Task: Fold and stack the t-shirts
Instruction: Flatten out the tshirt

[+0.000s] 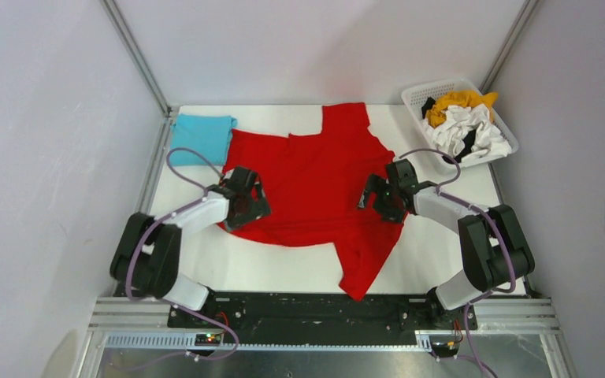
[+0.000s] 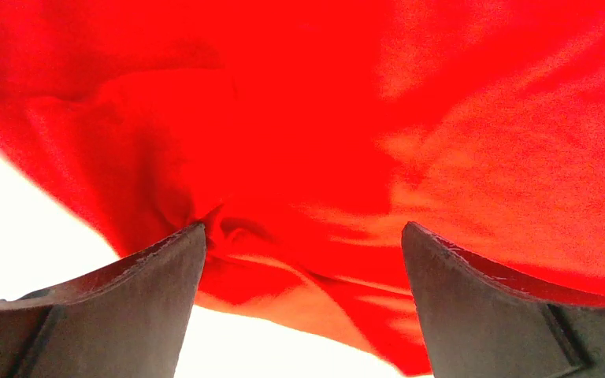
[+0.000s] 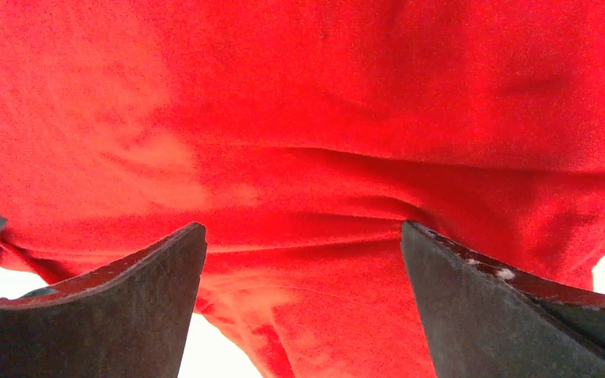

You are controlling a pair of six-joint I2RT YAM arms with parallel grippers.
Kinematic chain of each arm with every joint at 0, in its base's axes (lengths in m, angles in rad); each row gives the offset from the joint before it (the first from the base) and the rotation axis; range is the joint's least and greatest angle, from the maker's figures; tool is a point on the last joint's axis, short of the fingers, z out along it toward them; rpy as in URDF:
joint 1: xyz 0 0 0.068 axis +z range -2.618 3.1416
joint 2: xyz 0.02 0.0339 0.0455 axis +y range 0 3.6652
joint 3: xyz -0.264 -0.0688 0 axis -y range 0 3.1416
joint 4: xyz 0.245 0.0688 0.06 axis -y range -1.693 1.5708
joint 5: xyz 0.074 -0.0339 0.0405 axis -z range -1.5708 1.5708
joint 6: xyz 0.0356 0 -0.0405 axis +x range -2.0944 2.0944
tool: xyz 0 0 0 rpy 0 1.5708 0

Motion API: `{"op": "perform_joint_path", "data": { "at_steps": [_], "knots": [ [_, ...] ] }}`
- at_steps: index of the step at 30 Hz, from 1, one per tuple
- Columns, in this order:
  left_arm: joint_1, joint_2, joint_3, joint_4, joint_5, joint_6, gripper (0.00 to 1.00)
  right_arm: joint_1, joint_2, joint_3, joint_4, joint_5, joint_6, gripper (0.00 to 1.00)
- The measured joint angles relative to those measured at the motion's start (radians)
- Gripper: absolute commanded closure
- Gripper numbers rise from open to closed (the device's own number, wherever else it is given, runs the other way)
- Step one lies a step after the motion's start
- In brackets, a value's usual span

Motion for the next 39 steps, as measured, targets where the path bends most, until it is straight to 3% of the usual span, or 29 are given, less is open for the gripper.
{"op": "perform_joint_path", "data": {
  "at_steps": [7, 17, 26, 29, 34, 39],
  "knots": [
    [0.047, -0.191, -0.159, -0.112, -0.068, -0.079, 0.00, -0.005, -0.002, -0.004, 0.011, -0.005, 0.020, 0.01],
    [0.048, -0.241, -0.178, -0.186, -0.091, -0.131, 0.00, -0.026, -0.031, -0.019, -0.022, 0.039, 0.031, 0.01],
    [0.059, -0.674, -0.262, -0.439, -0.167, -0.238, 0.00, -0.053, -0.076, -0.037, -0.113, 0.136, 0.026, 0.01],
    [0.059, -0.731, -0.261, -0.468, -0.173, -0.249, 0.00, -0.042, -0.108, -0.045, -0.134, 0.150, 0.019, 0.01],
    [0.059, -0.672, -0.164, -0.459, -0.169, -0.211, 0.00, -0.005, -0.241, -0.053, -0.139, 0.152, -0.018, 0.01],
    [0.059, -0.453, -0.029, -0.282, -0.105, -0.138, 0.00, -0.004, -0.259, -0.027, -0.090, 0.106, -0.068, 0.01]
  ]
}}
